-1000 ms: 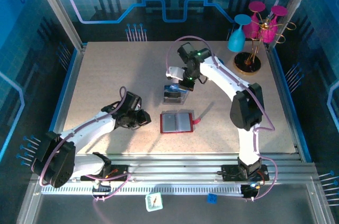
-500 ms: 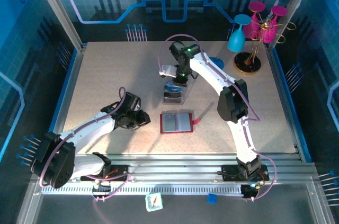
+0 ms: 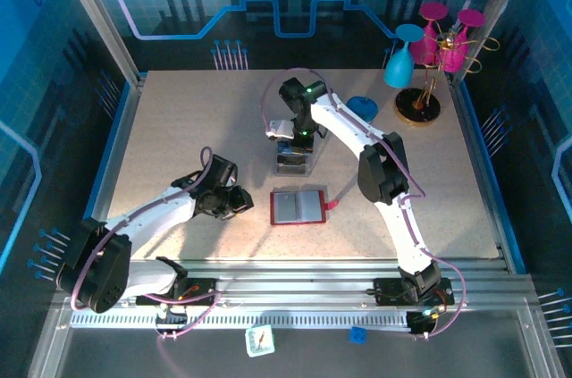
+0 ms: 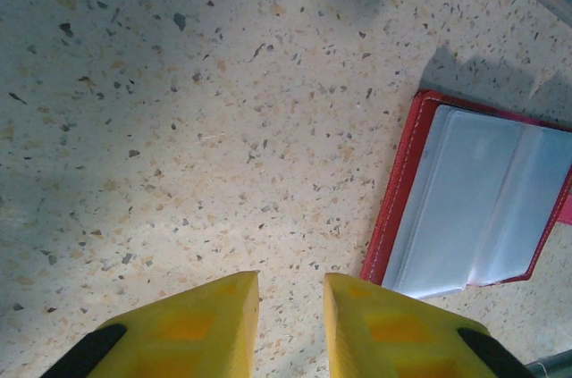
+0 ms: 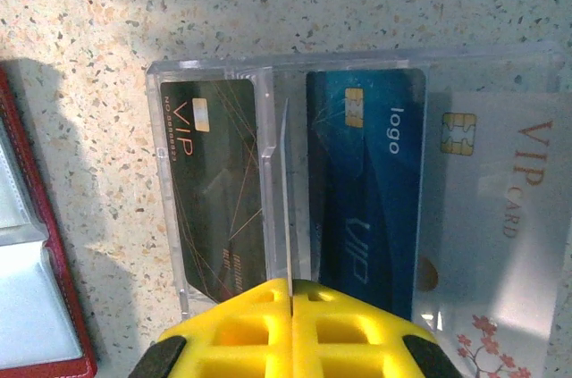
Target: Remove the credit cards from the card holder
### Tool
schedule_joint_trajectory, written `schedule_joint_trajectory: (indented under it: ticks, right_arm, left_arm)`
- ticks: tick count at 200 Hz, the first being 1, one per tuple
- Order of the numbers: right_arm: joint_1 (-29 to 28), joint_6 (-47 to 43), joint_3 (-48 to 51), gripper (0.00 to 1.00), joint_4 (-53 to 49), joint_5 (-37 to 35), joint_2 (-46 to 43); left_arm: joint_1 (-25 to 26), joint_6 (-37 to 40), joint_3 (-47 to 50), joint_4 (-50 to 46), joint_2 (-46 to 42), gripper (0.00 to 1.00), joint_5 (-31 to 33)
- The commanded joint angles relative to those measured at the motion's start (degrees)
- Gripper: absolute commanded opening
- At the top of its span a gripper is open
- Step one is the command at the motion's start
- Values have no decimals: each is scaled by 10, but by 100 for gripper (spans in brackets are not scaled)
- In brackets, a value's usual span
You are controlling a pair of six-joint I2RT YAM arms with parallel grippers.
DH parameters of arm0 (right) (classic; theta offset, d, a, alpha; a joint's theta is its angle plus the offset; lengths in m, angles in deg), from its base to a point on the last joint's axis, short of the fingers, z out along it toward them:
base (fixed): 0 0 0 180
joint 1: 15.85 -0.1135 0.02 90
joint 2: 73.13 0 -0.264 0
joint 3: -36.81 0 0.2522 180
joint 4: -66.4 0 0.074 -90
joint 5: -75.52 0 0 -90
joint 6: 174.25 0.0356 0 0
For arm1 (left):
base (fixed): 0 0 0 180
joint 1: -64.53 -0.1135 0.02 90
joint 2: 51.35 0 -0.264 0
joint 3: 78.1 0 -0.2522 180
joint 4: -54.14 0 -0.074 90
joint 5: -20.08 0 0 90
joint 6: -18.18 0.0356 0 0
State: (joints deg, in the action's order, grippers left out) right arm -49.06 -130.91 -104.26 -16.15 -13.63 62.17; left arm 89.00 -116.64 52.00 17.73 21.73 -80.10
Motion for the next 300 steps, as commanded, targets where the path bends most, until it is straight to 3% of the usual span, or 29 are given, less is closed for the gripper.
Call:
schedule_joint_trajectory:
  ticks: [1, 59, 155, 205, 300]
  right_arm:
    - [-10, -10, -15, 0, -24, 1, 13]
    - [-13, 17, -13, 21, 20, -43, -14]
    - [-14, 44, 107, 32, 157, -110, -110]
    - [-22, 105, 197, 35, 193, -93, -169]
    - [-46, 301, 413, 33, 263, -42, -314]
  left_arm:
    - [-5, 13, -4, -4, 8, 26, -14]
    - [-8, 15, -2, -6, 1, 26, -13]
    - [-10, 14, -2, -4, -2, 26, -20]
    - [-8, 14, -6, 27, 19, 26, -51]
    - [1, 6, -40, 74, 90, 25, -82]
